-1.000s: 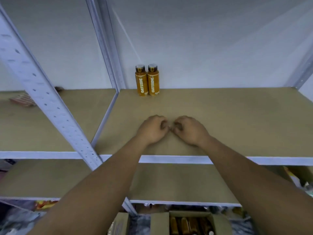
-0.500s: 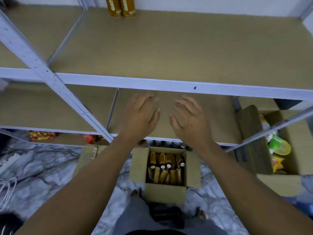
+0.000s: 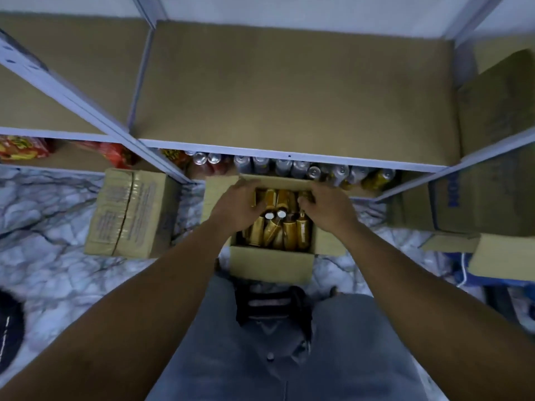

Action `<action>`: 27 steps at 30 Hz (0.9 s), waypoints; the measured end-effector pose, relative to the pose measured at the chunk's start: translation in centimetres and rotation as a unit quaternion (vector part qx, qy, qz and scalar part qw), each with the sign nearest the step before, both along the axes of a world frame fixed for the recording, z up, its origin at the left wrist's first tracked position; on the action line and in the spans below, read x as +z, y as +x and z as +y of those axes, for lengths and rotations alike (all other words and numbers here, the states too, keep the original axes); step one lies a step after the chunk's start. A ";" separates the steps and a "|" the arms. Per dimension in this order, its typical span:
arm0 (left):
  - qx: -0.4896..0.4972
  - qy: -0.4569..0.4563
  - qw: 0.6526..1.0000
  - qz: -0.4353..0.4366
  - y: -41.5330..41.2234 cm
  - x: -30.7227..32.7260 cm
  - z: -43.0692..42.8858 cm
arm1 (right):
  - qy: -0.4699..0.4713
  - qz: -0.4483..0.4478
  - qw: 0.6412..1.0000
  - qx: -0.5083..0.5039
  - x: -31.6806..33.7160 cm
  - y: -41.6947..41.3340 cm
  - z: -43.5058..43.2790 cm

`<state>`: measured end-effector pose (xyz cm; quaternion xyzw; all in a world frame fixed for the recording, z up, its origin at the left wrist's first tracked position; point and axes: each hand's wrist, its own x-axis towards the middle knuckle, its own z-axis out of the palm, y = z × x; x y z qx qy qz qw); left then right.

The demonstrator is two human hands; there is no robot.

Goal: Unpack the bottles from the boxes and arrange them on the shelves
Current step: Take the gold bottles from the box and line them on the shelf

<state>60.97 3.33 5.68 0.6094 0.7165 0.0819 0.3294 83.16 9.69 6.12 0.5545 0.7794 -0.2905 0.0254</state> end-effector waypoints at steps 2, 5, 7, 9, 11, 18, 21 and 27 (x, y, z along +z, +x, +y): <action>-0.004 -0.033 0.999 -0.002 0.0 -4.7 -0.3 | -0.038 0.011 0.999 -0.025 -4.7 0.4 -0.5; 0.001 -0.051 0.999 -0.021 -0.1 -11.6 -0.4 | -0.057 0.022 0.996 -0.062 -11.6 0.7 -1.2; -0.004 -0.062 0.998 -0.034 -0.2 -16.2 -0.1 | -0.065 0.030 0.995 -0.076 -16.4 0.7 -1.4; -0.011 -0.072 0.997 -0.039 -0.3 -20.5 0.3 | -0.077 0.031 0.993 -0.081 -20.8 0.5 -1.4; -0.026 -0.075 0.996 -0.042 -0.5 -24.4 0.8 | -0.085 0.037 0.993 -0.079 -24.7 0.1 -1.3; -0.055 -0.059 0.996 -0.034 -1.2 -33.7 2.1 | -0.090 0.109 0.988 -0.066 -33.9 -0.6 -0.9; -0.047 -0.068 0.995 -0.054 -1.3 -35.5 2.5 | -0.089 0.118 0.987 -0.058 -35.8 -0.9 -0.7; -0.072 -0.077 0.994 -0.041 -1.2 -37.9 2.9 | -0.103 0.127 0.985 -0.057 -38.1 -0.8 -0.5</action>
